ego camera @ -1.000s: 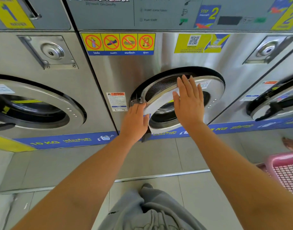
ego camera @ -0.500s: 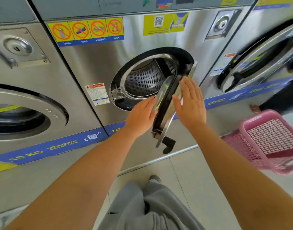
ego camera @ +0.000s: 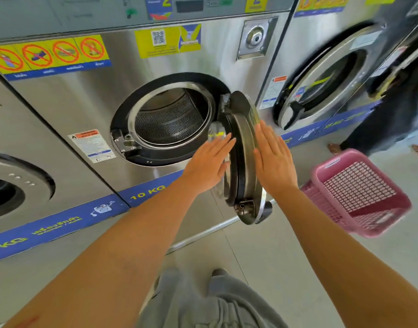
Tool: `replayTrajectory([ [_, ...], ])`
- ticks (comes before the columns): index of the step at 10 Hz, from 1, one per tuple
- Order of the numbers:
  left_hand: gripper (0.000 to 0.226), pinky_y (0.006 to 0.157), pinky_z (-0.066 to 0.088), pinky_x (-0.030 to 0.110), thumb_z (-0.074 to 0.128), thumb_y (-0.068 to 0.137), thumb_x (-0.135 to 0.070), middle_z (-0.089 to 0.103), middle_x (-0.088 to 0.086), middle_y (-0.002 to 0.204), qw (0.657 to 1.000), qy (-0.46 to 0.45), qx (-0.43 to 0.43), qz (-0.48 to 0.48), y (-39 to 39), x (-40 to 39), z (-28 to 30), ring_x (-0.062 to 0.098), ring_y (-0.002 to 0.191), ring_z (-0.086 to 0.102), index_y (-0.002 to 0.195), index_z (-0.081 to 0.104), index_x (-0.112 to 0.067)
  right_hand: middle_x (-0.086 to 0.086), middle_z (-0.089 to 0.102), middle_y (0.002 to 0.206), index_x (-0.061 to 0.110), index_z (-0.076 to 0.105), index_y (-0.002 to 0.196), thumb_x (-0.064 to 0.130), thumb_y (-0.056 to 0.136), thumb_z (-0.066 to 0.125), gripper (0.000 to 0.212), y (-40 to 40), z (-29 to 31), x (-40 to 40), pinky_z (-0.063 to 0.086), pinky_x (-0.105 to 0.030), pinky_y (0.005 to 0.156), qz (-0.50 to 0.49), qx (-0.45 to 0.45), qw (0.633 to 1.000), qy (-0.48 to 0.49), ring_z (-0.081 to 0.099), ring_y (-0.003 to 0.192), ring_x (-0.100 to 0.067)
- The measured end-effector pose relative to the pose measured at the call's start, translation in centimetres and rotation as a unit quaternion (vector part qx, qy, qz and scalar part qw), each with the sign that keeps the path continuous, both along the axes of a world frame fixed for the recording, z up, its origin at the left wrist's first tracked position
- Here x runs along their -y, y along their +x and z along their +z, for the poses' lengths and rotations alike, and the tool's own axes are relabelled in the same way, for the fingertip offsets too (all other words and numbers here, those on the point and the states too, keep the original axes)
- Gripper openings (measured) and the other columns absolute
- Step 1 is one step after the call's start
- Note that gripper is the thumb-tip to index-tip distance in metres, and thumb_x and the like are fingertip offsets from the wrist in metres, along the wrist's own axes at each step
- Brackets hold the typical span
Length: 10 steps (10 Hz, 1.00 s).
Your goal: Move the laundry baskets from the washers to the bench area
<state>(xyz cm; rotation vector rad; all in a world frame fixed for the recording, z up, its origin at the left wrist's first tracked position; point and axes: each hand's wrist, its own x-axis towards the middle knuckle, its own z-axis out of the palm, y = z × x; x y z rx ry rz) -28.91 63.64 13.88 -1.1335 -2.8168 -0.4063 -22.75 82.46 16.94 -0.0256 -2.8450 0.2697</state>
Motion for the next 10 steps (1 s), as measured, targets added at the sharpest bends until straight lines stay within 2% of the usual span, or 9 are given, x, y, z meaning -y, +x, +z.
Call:
replayTrajectory([
  [1, 0.061, 0.120, 0.007, 0.042, 0.030, 0.101, -0.037, 0.002, 0.001, 0.162, 0.996, -0.087, -0.018, 0.006, -0.1, -2.7, -0.3, 0.022, 0.149, 0.005, 0.153, 0.003, -0.019, 0.004, 0.016, 0.161, 0.021, 0.016, 0.154, 0.023, 0.103, 0.029, 0.053, 0.0, -0.1, -2.6, 0.011, -0.037, 0.122, -0.008, -0.013, 1.000, 0.002, 0.012, 0.149, -0.016],
  [3, 0.063, 0.120, 0.010, 0.047, 0.028, 0.100, -0.039, -0.002, 0.001, 0.162, 0.992, -0.120, -0.025, 0.026, 0.8, -8.0, 0.3, 0.022, 0.150, 0.004, 0.153, 0.002, -0.018, -0.001, 0.013, 0.162, 0.019, 0.011, 0.155, 0.020, 0.102, 0.032, 0.057, -0.6, -0.6, -6.7, 0.019, -0.040, 0.120, -0.056, -0.011, 0.998, -0.019, 0.013, 0.149, -0.019],
  [6, 0.064, 0.120, 0.009, 0.048, 0.028, 0.100, -0.044, -0.002, 0.000, 0.163, 0.990, -0.128, 0.032, 0.046, 0.7, -13.1, 1.9, 0.022, 0.149, 0.005, 0.154, 0.003, -0.018, -0.004, 0.005, 0.163, 0.019, 0.005, 0.155, 0.025, 0.102, 0.034, 0.061, -1.6, -0.4, -9.9, 0.019, -0.043, 0.120, -0.101, -0.012, 0.994, -0.030, 0.008, 0.149, -0.027],
  [7, 0.064, 0.120, 0.008, 0.047, 0.026, 0.100, -0.046, -0.002, 0.000, 0.163, 0.989, -0.133, 0.038, 0.055, 0.6, -12.9, 2.2, 0.023, 0.149, 0.007, 0.154, 0.003, -0.019, -0.004, 0.004, 0.163, 0.019, 0.004, 0.155, 0.029, 0.101, 0.034, 0.062, -1.5, -0.5, -10.1, 0.018, -0.044, 0.120, -0.094, -0.005, 0.995, -0.028, 0.007, 0.150, -0.026],
  [8, 0.064, 0.120, 0.009, 0.046, 0.025, 0.100, -0.046, -0.002, 0.001, 0.163, 0.987, -0.127, 0.044, 0.085, 0.8, -11.2, 2.5, 0.024, 0.148, 0.010, 0.154, 0.001, -0.019, -0.005, 0.002, 0.163, 0.018, 0.003, 0.155, 0.034, 0.101, 0.029, 0.062, -1.3, -0.1, -10.0, 0.008, -0.045, 0.121, -0.106, -0.006, 0.994, 0.013, 0.001, 0.150, -0.024],
  [9, 0.062, 0.120, 0.008, 0.046, 0.025, 0.101, -0.043, 0.001, 0.002, 0.163, 0.983, -0.119, 0.047, 0.133, 0.9, -7.5, 2.9, 0.024, 0.148, 0.011, 0.153, 0.002, -0.018, -0.006, 0.002, 0.163, 0.016, 0.003, 0.155, 0.036, 0.102, 0.027, 0.062, -1.0, 0.4, -8.6, -0.001, -0.042, 0.120, -0.074, -0.034, 0.995, 0.064, 0.000, 0.150, -0.023],
  [10, 0.061, 0.120, 0.008, 0.046, 0.024, 0.101, -0.042, 0.002, 0.004, 0.162, 0.971, -0.132, 0.032, 0.199, 1.3, -3.3, 3.3, 0.024, 0.148, 0.011, 0.153, 0.005, -0.016, -0.007, 0.005, 0.163, 0.015, 0.007, 0.155, 0.035, 0.102, 0.030, 0.061, -1.0, 0.9, -5.8, 0.003, -0.041, 0.122, 0.000, -0.037, 0.998, 0.055, 0.003, 0.150, -0.023],
])
